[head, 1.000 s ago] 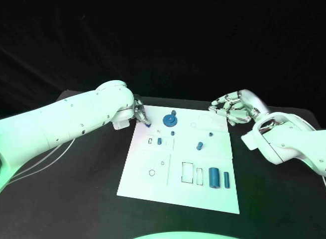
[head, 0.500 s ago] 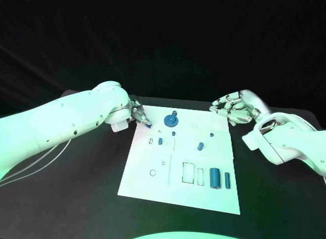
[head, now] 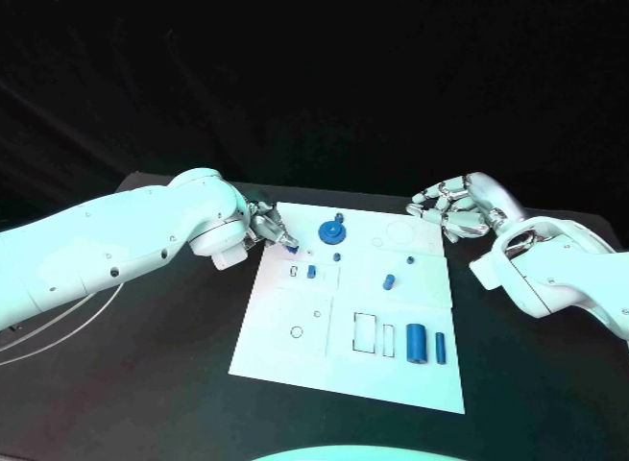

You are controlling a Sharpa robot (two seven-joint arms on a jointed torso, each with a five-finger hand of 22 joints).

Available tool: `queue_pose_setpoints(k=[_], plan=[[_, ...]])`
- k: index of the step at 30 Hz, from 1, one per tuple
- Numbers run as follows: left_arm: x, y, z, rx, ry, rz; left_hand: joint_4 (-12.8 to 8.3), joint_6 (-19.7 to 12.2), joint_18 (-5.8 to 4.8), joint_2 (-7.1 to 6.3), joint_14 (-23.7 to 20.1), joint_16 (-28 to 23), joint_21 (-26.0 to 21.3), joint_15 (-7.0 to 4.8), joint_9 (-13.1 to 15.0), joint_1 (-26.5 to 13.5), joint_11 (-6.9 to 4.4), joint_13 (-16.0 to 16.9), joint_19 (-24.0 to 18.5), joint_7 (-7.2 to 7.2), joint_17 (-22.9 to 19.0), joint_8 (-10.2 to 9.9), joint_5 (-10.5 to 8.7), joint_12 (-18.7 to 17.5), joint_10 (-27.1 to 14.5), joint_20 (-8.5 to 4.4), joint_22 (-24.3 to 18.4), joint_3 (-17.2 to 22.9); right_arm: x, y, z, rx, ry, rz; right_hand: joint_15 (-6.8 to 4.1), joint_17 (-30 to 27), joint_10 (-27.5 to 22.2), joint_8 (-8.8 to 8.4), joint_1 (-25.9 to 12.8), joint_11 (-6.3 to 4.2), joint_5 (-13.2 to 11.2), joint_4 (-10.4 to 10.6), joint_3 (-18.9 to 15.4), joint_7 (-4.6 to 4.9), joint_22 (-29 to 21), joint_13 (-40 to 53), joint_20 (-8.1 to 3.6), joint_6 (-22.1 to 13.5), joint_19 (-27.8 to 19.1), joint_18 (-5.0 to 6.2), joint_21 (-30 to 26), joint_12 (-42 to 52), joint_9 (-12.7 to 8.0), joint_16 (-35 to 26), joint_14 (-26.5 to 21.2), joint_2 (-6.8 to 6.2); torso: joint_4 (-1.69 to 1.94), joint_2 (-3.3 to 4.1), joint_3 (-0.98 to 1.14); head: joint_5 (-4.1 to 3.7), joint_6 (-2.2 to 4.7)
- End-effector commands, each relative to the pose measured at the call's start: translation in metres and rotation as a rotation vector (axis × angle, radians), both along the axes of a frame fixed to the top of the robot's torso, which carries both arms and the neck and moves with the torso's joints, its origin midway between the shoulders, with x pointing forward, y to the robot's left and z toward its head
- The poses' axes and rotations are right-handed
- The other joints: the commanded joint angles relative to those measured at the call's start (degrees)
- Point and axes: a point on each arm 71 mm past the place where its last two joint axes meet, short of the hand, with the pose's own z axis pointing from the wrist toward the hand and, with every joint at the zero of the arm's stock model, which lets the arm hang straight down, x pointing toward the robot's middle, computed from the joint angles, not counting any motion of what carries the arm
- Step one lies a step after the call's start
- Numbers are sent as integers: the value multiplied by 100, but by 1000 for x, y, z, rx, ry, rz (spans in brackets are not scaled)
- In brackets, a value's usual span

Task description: Assemble the parts on the task board

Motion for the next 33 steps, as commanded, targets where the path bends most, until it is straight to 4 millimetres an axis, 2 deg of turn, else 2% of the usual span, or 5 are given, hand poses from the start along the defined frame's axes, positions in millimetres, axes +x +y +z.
queue_pose_setpoints(k=[1, 3, 12, 25, 33], plan=[[-5, -2, 0, -38, -76, 9, -706, 74, -52, -27, 565, -5, 23, -43, 76, -33, -5, 30, 98, -123, 1334, 40, 2, 26, 71, -14, 881, 671, -1, 1, -1, -4, 1, 9, 1, 1, -36, 17, -4, 0, 27, -5, -28, 15, 6, -5, 0, -38, 43, 84, -24, 26, 9, -32, 33, 42, 7, -2, 2, 16, -11], [-9, -2, -4, -31, -92, 2, -717, 79, -57, -45, 565, -5, 33, -48, 84, -50, -12, 49, 112, -130, 1334, 54, 1, 45, 97, -16, 898, 678, -1, 1, -1, -4, 2, 10, 1, 1, -36, 17, -4, 0, 27, -5, -28, 15, 6, -5, 0, -38, 43, 84, -24, 26, 9, -32, 33, 42, 14, -4, 0, 3, -13], [-20, -3, -18, 6, -140, -20, -745, 98, -84, -101, 570, 4, 90, -67, 108, -106, -34, 89, 199, -156, 1347, 92, -5, 85, 175, -22, 1001, 678, -1, 2, -1, -3, 3, 12, 1, -2, -40, 17, -5, 0, 40, -4, -32, 15, 3, -11, 0, -39, 42, 85, -32, 22, 9, -37, 33, 47, 5, -3, 1, 8, -18], [-24, -8, -25, 40, -126, -38, -750, 120, -88, -119, 576, 17, 97, -84, 128, -159, -55, 77, 209, -183, 1367, 123, -7, 81, 224, -26, 1013, 674, -2, 2, -2, -2, 3, 13, 1, -2, -40, 17, -5, 0, 40, -4, -32, 15, 3, -11, 0, -39, 42, 85, -32, 22, 9, -37, 33, 47, 5, 3, 11, 10, -43], [-26, -8, -29, 73, -95, -47, -749, 123, -88, -127, 575, 16, 99, -89, 135, -177, -60, 59, 212, -191, 1365, 132, -8, 66, 227, -27, 1016, 670, -2, 2, -1, -1, 4, 14, 1, -2, -40, 17, -5, 0, 40, -4, -32, 15, 3, -11, 0, -39, 42, 85, -32, 22, 9, -37, 33, 47, 4, -1, 7, 8, -52]])
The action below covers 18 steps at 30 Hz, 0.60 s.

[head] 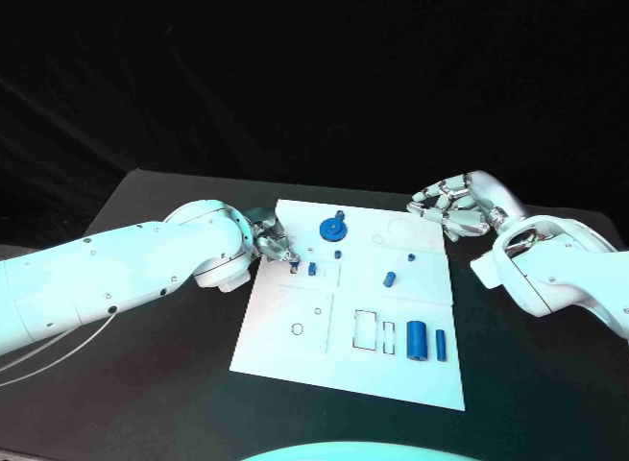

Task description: Assemble the parts on the task board

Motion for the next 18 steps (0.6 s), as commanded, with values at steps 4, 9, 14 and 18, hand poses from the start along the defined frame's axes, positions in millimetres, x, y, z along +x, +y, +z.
queue_pose_setpoints(k=[4, 9, 14, 18], plan=[[-2, -4, -5, 55, 21, -24, -541, 112, -89, 25, 557, 20, 24, -31, 138, -29, -14, -18, 212, -140, 1373, 41, 19, 4, 57, -28, 1015, 494, -1, 1, 0, -4, -2, 12, 1, 0, -40, 17, -6, 0, 19, -4, -32, 15, 4, -5, -1, -40, 42, 85, -33, 22, 10, -37, 33, 48, 2, -5, -4, 1, -11], [-2, -5, -8, 69, 29, -23, -539, 114, -88, 26, 555, 17, 23, -34, 144, -39, -18, -37, 211, -145, 1368, 49, 20, -12, 55, -28, 1015, 495, -1, 2, 0, -11, -9, 16, 1, 0, -40, 17, -6, 0, 19, -4, -32, 15, 4, -5, -1, -40, 42, 85, -33, 22, 10, -37, 33, 48, 0, -3, -8, 13, -6], [-2, -5, -9, 83, 28, -23, -536, 117, -89, 27, 556, 19, 24, -37, 151, -48, -22, -69, 211, -149, 1370, 56, 20, -39, 49, -29, 1015, 495, -1, 2, 0, -11, -9, 16, 1, 0, -40, 17, -6, 0, 19, -4, -32, 15, 4, -5, -1, -40, 42, 85, -33, 22, 10, -37, 33, 48, 3, -1, -3, 8, -14], [-2, -5, -9, 92, 32, -26, -532, 117, -89, 28, 556, 18, 24, -39, 157, -57, -25, -90, 212, -153, 1370, 63, 21, -56, 46, -29, 1016, 497, -1, 2, 0, -11, -9, 16, 1, 0, -40, 17, -6, 0, 19, -4, -32, 15, 4, -5, -1, -40, 42, 85, -33, 22, 10, -37, 33, 48, 6, 1, -5, 7, -25]])
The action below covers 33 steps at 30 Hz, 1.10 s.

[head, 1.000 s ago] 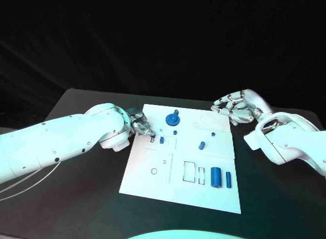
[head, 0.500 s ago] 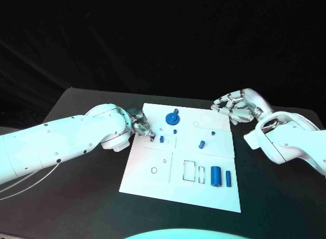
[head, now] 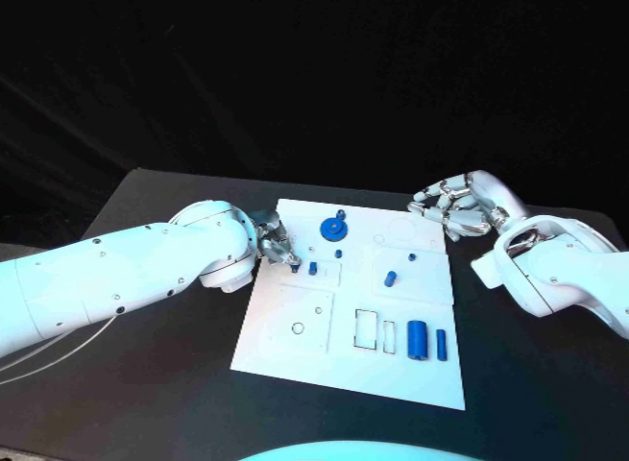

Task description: Assemble the parts on the task board

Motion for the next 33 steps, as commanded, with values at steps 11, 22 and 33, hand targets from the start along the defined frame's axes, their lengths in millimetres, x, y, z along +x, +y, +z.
queue_pose_setpoints(k=[11, 22, 33], plan=[[-5, 1, -6, 56, 45, -27, -460, 102, -89, 71, 559, 29, 27, -46, 42, -27, -22, -76, 216, -145, 1387, 60, 41, -78, 28, -30, 1021, 433, -1, 2, 0, -9, -7, 14, 1, 9, -40, 18, -10, 1, 36, -3, -44, 16, 6, -6, 0, -43, 45, 84, -36, 25, 5, -34, 35, 53, 2, -1, 1, -6, -37], [-6, -1, -6, 50, 53, -31, -461, 114, -90, 68, 563, 37, 27, -59, 85, -52, -38, -155, 217, -163, 1400, 103, 44, -137, 35, -32, 1023, 454, -1, 2, 0, -9, -7, 15, 1, 11, -40, 18, -11, 2, 40, -3, -47, 16, 6, -6, 0, -43, 45, 84, -36, 26, 5, -33, 36, 55, 1, 2, 2, -3, -42], [-6, -3, -7, 41, 76, -21, -437, 152, -90, 69, 571, 57, 27, -102, 270, -174, -85, -113, 219, -220, 1433, 221, 43, -84, 125, -39, 1026, 522, -1, 2, 0, -8, -8, 17, 1, 11, -40, 18, -11, 2, 40, -3, -47, 16, 6, -6, 0, -43, 45, 84, -36, 26, 5, -33, 36, 55, -3, -1, 6, -4, -43]])
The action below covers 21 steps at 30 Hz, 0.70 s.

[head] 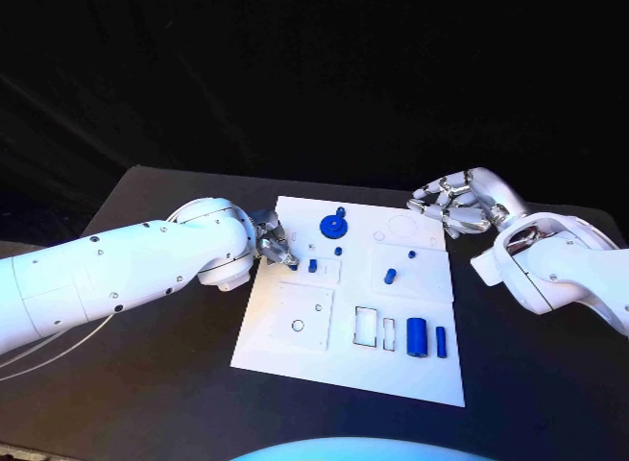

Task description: Assemble the parts on the task board

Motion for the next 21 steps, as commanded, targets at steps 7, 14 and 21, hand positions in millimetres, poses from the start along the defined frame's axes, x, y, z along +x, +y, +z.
queue_pose_setpoints(k=[7, 14, 21], plan=[[-3, -4, -8, 24, 78, -14, -431, 193, -91, 4, 592, 44, 28, -59, 375, -140, -85, 30, 200, -227, 1455, 128, 17, 67, 128, -21, 1029, 515, -1, 2, 0, -8, -7, 15, 1, 6, -40, 18, -11, 2, 18, 13, -32, 1, 7, -6, 0, -28, 45, 84, -36, 26, 7, -33, 36, 55, -8, -1, 3, 0, -9], [-2, -4, -10, 42, 98, -15, -408, 233, -91, 9, 599, 60, 27, -79, 499, -222, -110, 85, 201, -261, 1482, 190, 12, 119, 168, -22, 1030, 499, -1, 2, 0, -8, -7, 15, 1, 6, -40, 18, -11, 2, 18, 13, -32, 1, 7, -6, 0, -28, 45, 84, -36, 26, 7, -33, 36, 55, -2, -5, 0, -14, -9], [-1, -4, -11, 46, 98, -11, -371, 261, -95, 6, 605, 74, 35, -100, 625, -311, -134, 99, 214, -294, 1504, 244, 3, 140, 199, -22, 1046, 433, -1, 2, 0, -7, -7, 15, 1, 6, -40, 18, -11, 2, 18, 13, -32, 1, 7, -6, 0, -28, 45, 84, -36, 26, 7, -33, 36, 55, 0, -4, 2, -19, -5]])
